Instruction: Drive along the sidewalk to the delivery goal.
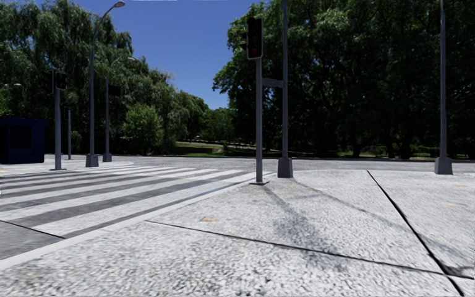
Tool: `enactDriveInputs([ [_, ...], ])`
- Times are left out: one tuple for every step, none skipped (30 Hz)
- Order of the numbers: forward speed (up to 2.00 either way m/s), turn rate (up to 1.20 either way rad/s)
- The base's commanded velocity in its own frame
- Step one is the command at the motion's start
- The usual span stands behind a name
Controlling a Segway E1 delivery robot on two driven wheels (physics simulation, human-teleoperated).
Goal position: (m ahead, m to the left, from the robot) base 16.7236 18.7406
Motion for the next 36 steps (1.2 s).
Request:
enactDriveInputs([
  [2.0,0.54],
  [2.0,0.55],
  [2.0,0.55],
  [2.0,0.56],
  [2.0,0.57],
  [2.0,0.57],
  [2.0,0.57],
  [2.0,0.57],
  [2.0,0.58],
  [2.0,0.58],
  [2.0,0.58],
  [2.0,0.58],
  [2.0,0.58],
  [2.0,0.58],
  [2.0,0.58],
  [2.0,0.58],
  [2.0,0.58],
  [2.0,0.58],
  [2.0,0.58],
  [2.0,0.58],
  [2.0,0.58],
  [2.0,0.58],
  [2.0,0.58],
  [2.0,0.58],
  [2.0,0.58],
  [2.0,0.58],
  [2.0,0.58],
  [2.0,0.58],
  [2.0,0.58],
  [2.0,0.58],
  [2.0,0.58],
  [2.0,0.58],
  [2.0,0.58],
  [2.0,0.58],
  [2.0,0.58],
  [2.0,0.58],
])
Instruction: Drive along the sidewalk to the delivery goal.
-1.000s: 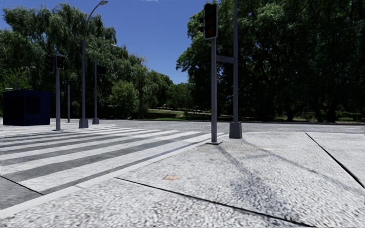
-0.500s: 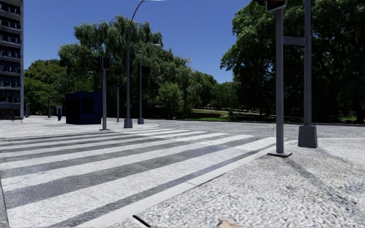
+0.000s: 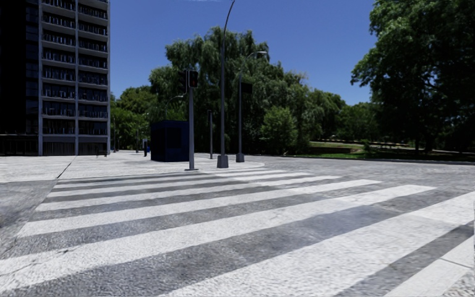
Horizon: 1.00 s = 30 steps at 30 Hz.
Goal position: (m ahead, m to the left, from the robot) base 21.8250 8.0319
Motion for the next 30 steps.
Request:
enactDriveInputs([
  [2.0,0.58],
  [2.0,0.58],
  [2.0,0.58],
  [2.0,0.58],
  [2.0,0.58],
  [2.0,0.58],
  [2.0,0.58],
  [2.0,0.58],
  [2.0,0.58],
  [2.0,0.58],
  [2.0,0.58],
  [2.0,0.58],
  [2.0,0.58],
  [2.0,0.58],
  [2.0,0.58],
  [2.0,0.58],
  [2.0,0.58],
  [2.0,0.58],
  [2.0,0.57],
  [2.0,0.57],
  [2.0,0.49],
  [2.0,0.31],
  [2.0,0.18],
  [2.0,0.18],
  [2.0,0.07],
  [2.0,0.0],
  [2.0,0.0],
  [2.0,0.0],
  [2.0,0.0],
  [2.0,0.0],
])
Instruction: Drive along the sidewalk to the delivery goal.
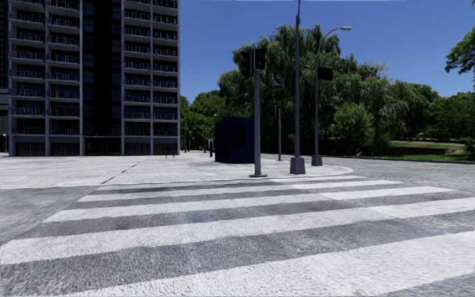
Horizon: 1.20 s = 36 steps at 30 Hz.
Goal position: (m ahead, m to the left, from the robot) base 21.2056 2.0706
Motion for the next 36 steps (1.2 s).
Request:
enactDriveInputs([
  [2.0,0.0],
  [2.0,0.0],
  [2.0,0.0],
  [2.0,0.0],
  [2.0,0.0],
  [2.0,0.0],
  [2.0,0.0],
  [2.0,0.0],
  [2.0,0.0],
  [2.0,0.0],
  [2.0,0.0],
  [2.0,0.0],
  [2.0,0.0],
  [2.0,0.06],
  [2.0,0.06],
  [2.0,0.17],
  [2.0,0.25],
  [2.0,0.34],
  [2.0,0.34],
  [2.0,0.37],
  [2.0,0.38],
  [2.0,0.39],
  [2.0,0.39],
  [2.0,0.39],
  [2.0,0.4],
  [2.0,0.4],
  [2.0,0.4],
  [2.0,0.4],
  [2.0,0.4],
  [2.0,0.4],
  [2.0,0.4],
  [2.0,0.4],
  [2.0,0.4],
  [2.0,0.4],
  [2.0,0.4],
  [2.0,0.4],
])
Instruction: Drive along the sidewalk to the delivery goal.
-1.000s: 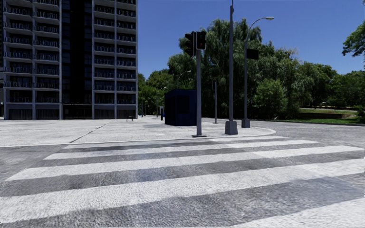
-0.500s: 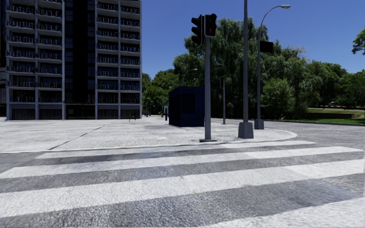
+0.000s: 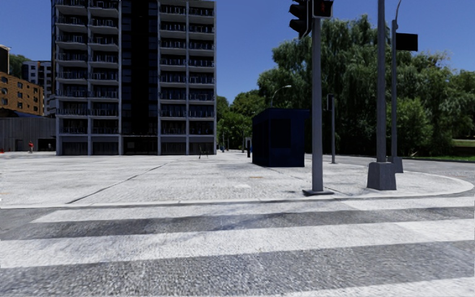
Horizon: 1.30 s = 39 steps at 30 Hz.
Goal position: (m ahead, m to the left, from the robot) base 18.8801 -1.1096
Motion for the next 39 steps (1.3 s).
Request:
enactDriveInputs([
  [2.0,0.4],
  [2.0,0.4],
  [2.0,0.4],
  [2.0,0.4],
  [2.0,0.4],
  [2.0,0.4],
  [2.0,0.38],
  [2.0,0.38],
  [2.0,0.3],
  [2.0,0.21],
  [2.0,0.09],
  [2.0,0.09],
  [2.0,0.0],
  [2.0,0.0],
  [2.0,0.0],
  [2.0,0.0],
  [2.0,0.0],
  [2.0,0.0],
  [2.0,0.0],
  [2.0,0.0],
  [2.0,0.0],
  [2.0,0.0],
  [2.0,0.0],
  [2.0,0.0],
  [2.0,0.0],
  [2.0,0.0],
  [2.0,0.0],
  [2.0,0.0],
  [2.0,0.0],
  [2.0,0.0],
  [2.0,0.0],
  [2.0,0.0],
  [2.0,0.0],
  [2.0,0.0],
  [2.0,0.0],
  [2.0,0.0],
  [2.0,0.0],
  [2.0,0.0],
  [2.0,0.0],
])
